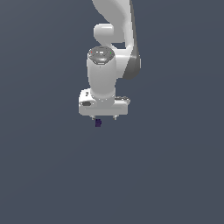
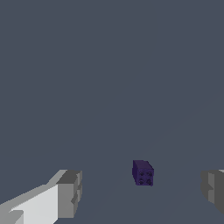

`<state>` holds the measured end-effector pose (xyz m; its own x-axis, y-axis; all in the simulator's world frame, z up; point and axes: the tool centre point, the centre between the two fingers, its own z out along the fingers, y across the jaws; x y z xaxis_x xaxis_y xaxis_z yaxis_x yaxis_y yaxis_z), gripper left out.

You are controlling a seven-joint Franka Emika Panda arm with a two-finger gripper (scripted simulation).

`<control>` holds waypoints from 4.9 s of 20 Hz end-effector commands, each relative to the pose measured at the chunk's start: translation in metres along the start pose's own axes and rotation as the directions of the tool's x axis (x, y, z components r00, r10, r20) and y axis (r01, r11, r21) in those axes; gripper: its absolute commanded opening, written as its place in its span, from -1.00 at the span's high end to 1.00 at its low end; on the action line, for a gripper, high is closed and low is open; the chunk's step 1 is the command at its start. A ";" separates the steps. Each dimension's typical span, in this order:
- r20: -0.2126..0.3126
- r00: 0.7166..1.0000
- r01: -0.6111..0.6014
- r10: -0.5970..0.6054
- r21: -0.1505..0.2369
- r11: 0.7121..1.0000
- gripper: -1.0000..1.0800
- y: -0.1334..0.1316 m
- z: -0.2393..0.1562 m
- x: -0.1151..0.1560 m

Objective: Pick up the object and move it to a goal position.

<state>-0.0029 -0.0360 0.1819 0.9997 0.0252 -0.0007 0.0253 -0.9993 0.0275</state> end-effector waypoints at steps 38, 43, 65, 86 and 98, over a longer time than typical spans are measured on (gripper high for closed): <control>0.002 0.997 -0.078 0.078 0.027 0.997 -0.92 0.043 0.118 -0.076; 0.002 0.997 -0.079 0.079 0.027 0.997 -0.92 0.043 0.140 -0.078; 0.002 0.997 -0.079 0.079 0.027 0.997 1.00 0.042 0.160 -0.077; 0.001 0.997 -0.079 0.079 0.027 0.996 1.00 0.058 0.039 -0.021; 0.001 0.997 -0.079 0.079 0.027 0.996 1.00 0.071 -0.065 0.029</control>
<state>0.0227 -0.1038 0.2366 0.9985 -0.0541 0.0010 -0.0541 -0.9985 0.0006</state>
